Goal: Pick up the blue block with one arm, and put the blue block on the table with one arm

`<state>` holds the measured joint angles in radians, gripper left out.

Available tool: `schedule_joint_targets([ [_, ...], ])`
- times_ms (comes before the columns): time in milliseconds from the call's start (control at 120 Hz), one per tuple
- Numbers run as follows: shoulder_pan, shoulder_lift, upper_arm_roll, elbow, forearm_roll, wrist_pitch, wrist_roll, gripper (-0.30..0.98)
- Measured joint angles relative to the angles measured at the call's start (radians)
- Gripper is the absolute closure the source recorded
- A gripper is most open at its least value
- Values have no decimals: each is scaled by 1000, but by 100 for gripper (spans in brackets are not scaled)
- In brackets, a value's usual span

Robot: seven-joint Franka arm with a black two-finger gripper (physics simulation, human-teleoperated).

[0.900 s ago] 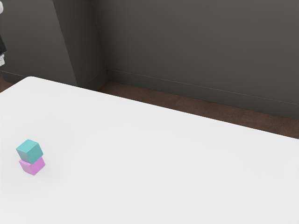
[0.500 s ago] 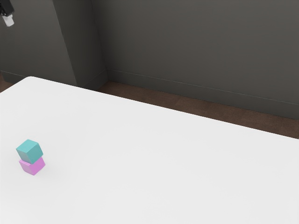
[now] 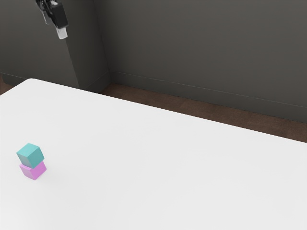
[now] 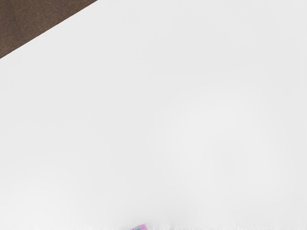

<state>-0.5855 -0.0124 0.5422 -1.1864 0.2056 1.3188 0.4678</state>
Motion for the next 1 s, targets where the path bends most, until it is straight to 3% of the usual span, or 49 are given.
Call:
schedule_joint_targets([
  [367, 150, 3, -12, -102, -90, -7, -37, 0],
  [533, 204, -82, -15, -217, -85, -4, -83, 0],
  [725, 190, -217, -45, -413, -71, 47, -149, 0],
  [1000, 235, -233, -69, -466, -70, 96, -251, 0],
])
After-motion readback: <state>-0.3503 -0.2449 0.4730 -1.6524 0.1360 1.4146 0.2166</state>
